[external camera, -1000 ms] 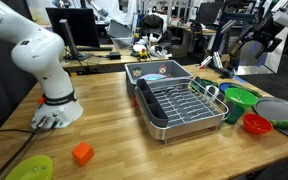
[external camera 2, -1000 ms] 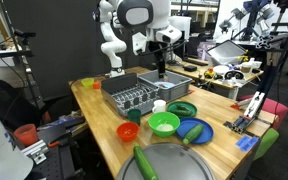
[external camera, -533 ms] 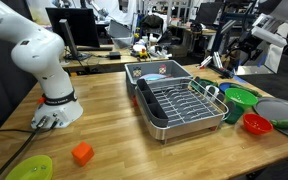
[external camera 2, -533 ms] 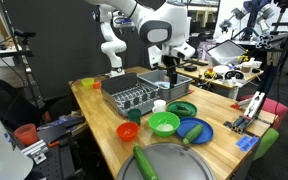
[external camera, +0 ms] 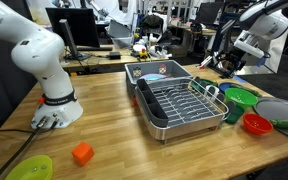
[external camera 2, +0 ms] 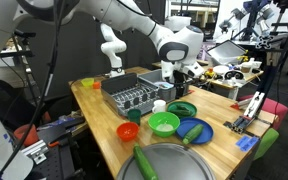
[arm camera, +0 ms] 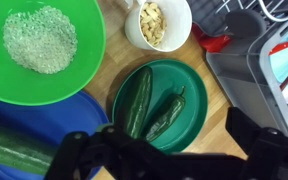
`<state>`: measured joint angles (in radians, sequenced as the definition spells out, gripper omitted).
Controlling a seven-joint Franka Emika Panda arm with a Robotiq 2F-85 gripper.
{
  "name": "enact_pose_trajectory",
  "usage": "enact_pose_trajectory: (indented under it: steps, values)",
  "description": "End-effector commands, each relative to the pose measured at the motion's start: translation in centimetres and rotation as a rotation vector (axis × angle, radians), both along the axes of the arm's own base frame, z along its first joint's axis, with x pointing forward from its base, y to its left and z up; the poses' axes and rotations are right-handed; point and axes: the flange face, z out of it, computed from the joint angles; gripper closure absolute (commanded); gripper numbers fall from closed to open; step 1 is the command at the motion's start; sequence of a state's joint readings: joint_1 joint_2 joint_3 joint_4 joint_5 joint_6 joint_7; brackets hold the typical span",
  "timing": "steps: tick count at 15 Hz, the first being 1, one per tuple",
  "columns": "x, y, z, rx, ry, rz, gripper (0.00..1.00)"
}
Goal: Move a zucchini from the dark-green plate to the gray tray
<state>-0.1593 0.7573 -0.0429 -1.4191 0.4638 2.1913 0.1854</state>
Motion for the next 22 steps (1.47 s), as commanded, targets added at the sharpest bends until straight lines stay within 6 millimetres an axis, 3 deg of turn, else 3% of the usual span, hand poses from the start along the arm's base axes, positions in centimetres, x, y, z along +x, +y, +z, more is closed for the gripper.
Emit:
enact_pose_trajectory:
  steps: [1,7,8,16,22]
  values:
    - [1.6,-0.9,-2.3,0.075,0.076,-0.035,0.0]
    - [2.8,-0.1,-6.6,0.128,0.205,-0.113,0.0]
    - [2.1,0.0,-6.4,0.094,0.181,-0.089,0.0]
    - [2.7,0.1,-6.6,0.102,0.19,-0.107,0.0]
    - [3.5,-0.6,-6.6,0.077,0.132,-0.241,0.0]
